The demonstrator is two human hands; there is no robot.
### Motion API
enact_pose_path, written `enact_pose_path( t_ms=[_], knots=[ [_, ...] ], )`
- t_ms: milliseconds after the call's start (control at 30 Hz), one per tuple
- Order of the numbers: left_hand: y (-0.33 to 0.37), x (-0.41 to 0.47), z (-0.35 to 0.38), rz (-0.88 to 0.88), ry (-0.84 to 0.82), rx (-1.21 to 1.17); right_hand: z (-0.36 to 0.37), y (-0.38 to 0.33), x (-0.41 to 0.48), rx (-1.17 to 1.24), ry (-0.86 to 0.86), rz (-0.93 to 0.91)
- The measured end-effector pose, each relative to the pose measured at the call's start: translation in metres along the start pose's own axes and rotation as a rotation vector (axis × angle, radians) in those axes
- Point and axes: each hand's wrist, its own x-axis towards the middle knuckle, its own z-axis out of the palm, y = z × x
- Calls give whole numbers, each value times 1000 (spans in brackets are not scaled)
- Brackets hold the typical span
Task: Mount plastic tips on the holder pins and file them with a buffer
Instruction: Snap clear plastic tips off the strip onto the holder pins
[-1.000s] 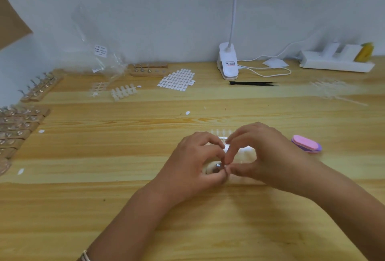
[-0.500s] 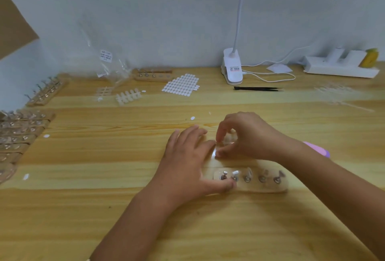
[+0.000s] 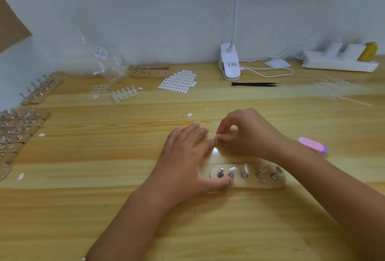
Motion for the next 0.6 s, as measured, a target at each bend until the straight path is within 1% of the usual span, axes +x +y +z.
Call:
enact_pose_path(
  t_ms=[267, 400, 433, 533, 600],
  knots=[
    [4, 0, 3, -1, 26, -50, -1, -1, -1, -134, -22, -61],
    [3, -1, 3, 6, 33, -61, -1, -2, -1, -137, -39, -62],
    [3, -1, 3, 6, 28, -63, -3, -3, -3, -111, -29, -66],
    [0, -1, 1, -1, -11, -65, -11, -7, -14, 84, 81, -91],
    [-1, -2, -1, 2, -26, -100, -16, -10, -26, 177, 117, -130]
  ],
)
